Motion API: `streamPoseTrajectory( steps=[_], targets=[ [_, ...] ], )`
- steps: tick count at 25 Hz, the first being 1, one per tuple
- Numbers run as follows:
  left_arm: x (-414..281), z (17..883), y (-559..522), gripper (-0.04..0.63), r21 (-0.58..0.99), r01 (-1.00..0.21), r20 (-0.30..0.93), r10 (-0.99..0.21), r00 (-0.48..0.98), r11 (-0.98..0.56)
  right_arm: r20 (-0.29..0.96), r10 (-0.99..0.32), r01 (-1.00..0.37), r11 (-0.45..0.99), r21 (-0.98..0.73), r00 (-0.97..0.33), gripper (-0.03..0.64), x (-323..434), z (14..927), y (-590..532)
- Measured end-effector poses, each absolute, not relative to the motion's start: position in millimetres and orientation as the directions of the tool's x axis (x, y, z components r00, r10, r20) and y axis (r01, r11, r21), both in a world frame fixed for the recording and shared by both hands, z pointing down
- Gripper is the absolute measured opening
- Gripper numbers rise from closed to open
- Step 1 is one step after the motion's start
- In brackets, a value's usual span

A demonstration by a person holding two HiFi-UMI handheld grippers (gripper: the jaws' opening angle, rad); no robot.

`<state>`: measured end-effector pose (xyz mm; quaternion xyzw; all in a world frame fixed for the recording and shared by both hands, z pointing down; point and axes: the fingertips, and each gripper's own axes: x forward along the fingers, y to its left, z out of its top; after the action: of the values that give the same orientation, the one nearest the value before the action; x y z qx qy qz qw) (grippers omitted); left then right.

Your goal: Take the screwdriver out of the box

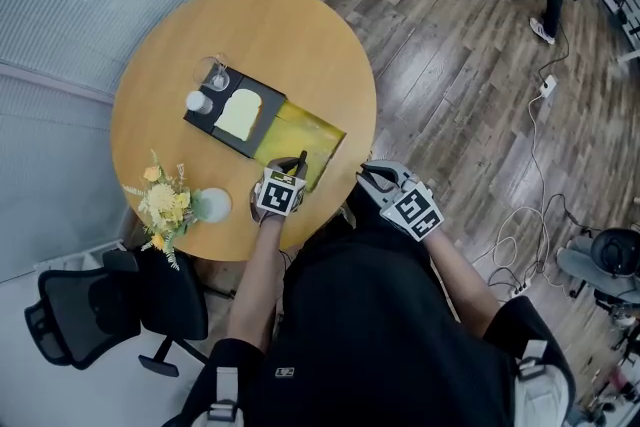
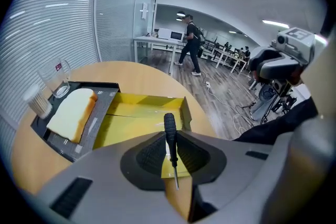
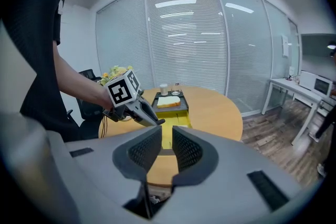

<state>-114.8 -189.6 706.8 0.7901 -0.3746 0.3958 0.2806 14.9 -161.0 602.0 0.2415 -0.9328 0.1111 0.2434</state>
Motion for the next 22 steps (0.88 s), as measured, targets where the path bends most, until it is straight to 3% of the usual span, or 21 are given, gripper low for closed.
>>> streamPoseTrajectory(
  steps=[11, 22],
  targets=[
    [-126.5, 647.0, -151.7, 0.066, 0.211, -0.851, 0.676, -0.557, 0.483, -0.481, 0.507, -0.385, -0.474, 0.879, -0.054, -0.771, 0.055, -1.4, 598.7, -137.9],
    [-118.5, 604.9, -121.4, 0.066, 0.228, -0.836, 0.557, -0.637, 0.532, -0.499, 0.507, -0.379, -0.439, 0.898, 0.001, -0.774, 0.055, -11.2, 591.0, -138.7]
  ],
)
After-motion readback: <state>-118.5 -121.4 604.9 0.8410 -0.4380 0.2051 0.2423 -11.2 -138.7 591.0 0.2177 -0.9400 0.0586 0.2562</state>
